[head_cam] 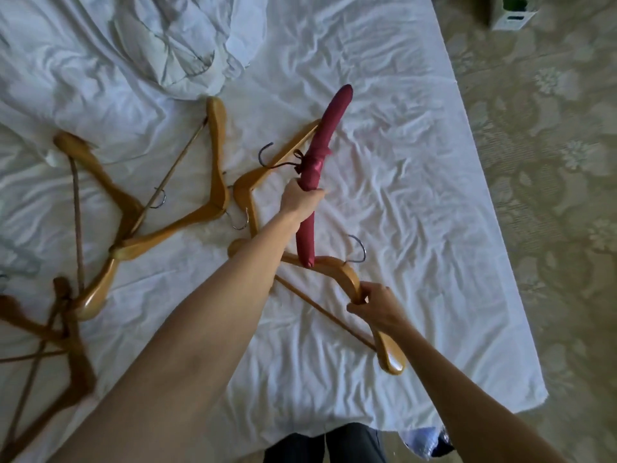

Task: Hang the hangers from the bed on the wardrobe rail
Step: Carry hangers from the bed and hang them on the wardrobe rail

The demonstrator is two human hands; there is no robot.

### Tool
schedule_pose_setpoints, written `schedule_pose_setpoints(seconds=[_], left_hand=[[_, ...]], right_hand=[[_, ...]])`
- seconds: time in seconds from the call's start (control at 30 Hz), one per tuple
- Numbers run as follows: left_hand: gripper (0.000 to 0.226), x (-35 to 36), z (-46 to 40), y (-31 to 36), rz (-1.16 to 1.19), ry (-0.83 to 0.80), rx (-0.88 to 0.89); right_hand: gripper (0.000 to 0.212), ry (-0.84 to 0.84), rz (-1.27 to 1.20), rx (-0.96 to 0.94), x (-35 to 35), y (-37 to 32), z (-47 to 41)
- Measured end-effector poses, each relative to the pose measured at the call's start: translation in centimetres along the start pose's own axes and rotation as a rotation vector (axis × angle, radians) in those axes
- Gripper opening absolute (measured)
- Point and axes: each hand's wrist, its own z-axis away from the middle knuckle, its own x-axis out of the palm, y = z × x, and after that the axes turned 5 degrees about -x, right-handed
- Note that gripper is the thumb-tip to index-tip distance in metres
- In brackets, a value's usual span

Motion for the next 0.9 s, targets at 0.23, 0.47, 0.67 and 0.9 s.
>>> schedule_pose_setpoints(seconds=[0.23, 0.47, 0.67, 0.9], left_hand=[[0.031, -8.5, 13.8, -1.7, 0.132, 0.137, 0.042], [0.025, -15.1, 28.9, -5.8, 0.266, 0.170, 0.027], [0.019, -15.9, 37.9, -10.5, 0.276, 0.108, -0.066], [0.032, -14.7, 43.7, -14.6, 0.427, 0.194, -0.180]], right_hand=[[0.022, 0.024, -0.042, -0.145, -2.2, -3.8, 11.2], [0.004, 0.127, -0.094, -0.175, -3.7, -8.9, 20.9], [0.010, 0.172, -0.130, -0.195, -2.9, -11.4, 26.6], [0.014, 0.100, -0.190, -0.354, -1.0, -15.0, 30.7]])
